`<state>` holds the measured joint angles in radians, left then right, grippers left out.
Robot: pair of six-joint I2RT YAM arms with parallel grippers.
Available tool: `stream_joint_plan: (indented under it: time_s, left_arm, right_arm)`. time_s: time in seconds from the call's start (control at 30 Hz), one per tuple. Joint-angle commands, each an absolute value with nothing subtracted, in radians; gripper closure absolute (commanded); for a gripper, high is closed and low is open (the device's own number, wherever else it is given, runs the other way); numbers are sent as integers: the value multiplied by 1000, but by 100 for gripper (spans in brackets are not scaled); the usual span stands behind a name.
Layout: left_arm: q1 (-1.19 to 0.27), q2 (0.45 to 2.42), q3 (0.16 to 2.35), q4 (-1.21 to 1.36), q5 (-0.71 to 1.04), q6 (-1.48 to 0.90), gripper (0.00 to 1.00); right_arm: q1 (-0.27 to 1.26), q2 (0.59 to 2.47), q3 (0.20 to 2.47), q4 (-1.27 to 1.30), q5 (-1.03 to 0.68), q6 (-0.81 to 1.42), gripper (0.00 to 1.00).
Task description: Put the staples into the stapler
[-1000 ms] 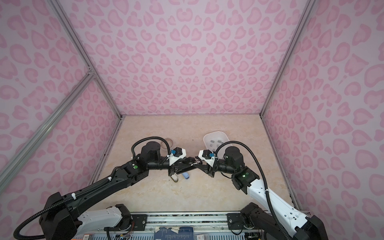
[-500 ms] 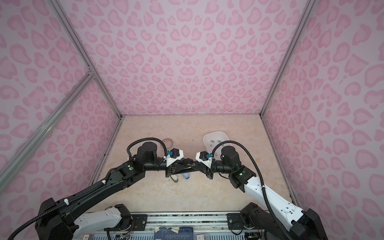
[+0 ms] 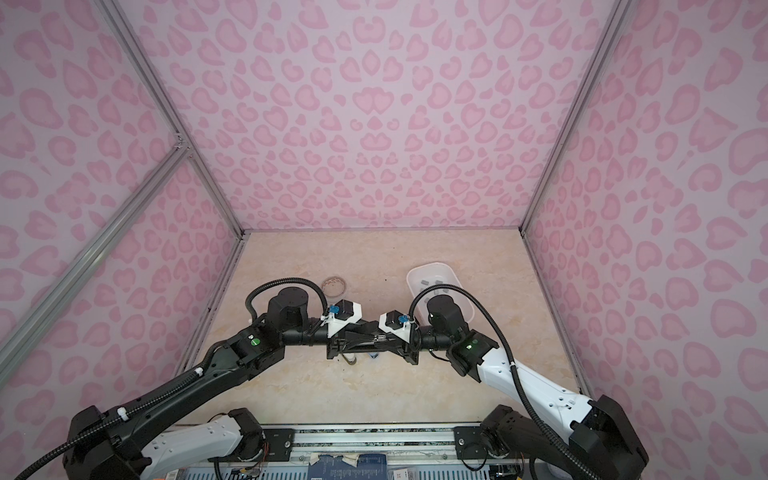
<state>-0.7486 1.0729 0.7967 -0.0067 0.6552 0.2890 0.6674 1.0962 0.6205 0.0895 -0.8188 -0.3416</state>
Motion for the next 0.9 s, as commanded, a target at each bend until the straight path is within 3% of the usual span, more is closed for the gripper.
stream_joint_plan:
  time_s: [0.0,0.23,0.63,0.87]
  left_arm:
    - [-750,1077,802,133,701,281,96]
    - [-749,1078,799,133,696,285,96]
    - [-720,993,729,175,612,321,96]
    - [-624,907,701,251,596,288,96]
  right_arm:
    - [676,1113,624,140,-809,-306,70]
    - [715,1143,625,212,-790,-279,72]
    - [700,1125,614,161,-750,-306,100]
    - [666,1091,588,179,-751,-291,100]
